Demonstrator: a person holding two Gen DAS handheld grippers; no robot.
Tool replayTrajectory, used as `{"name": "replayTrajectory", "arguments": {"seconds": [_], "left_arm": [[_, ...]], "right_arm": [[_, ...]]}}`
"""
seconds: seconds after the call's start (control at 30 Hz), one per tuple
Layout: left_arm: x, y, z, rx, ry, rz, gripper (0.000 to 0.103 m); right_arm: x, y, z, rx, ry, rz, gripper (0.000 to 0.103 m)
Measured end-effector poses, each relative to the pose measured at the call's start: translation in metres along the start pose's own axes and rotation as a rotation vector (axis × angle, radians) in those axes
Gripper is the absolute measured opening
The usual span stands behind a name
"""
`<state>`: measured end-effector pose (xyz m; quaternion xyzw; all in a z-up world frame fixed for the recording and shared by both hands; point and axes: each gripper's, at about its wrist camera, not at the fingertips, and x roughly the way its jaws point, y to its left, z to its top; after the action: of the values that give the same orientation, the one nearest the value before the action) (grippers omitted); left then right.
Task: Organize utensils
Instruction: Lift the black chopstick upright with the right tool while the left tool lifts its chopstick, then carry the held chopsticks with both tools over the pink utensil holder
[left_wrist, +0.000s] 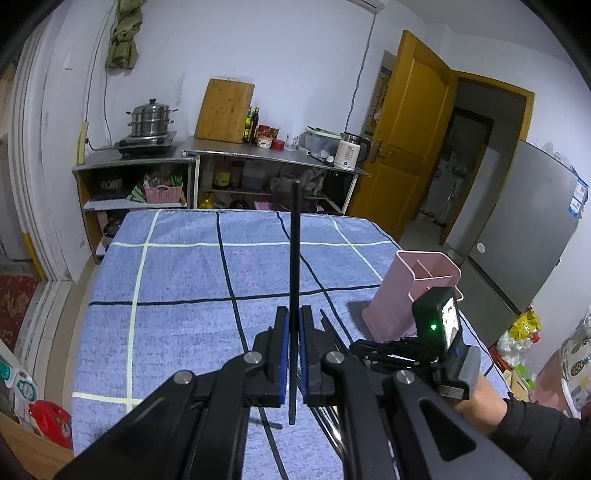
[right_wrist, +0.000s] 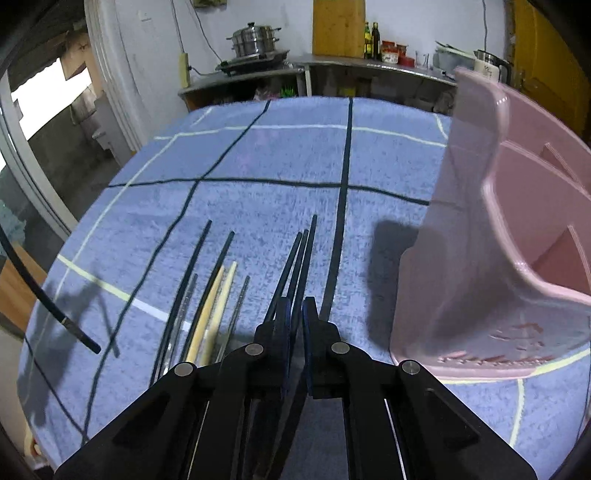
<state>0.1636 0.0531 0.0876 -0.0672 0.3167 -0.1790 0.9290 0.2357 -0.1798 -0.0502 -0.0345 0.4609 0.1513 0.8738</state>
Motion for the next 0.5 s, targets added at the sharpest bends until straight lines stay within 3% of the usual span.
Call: {"name": "replayTrajectory", "arguments": {"seconds": [0.5], "left_arm": [[0.015, 0.007, -0.005, -0.025, 0.029, -0.018, 0.005]], "right_arm": [[0.019, -0.005, 0.009, 0.012, 0.033, -0.032, 0.007]]}}
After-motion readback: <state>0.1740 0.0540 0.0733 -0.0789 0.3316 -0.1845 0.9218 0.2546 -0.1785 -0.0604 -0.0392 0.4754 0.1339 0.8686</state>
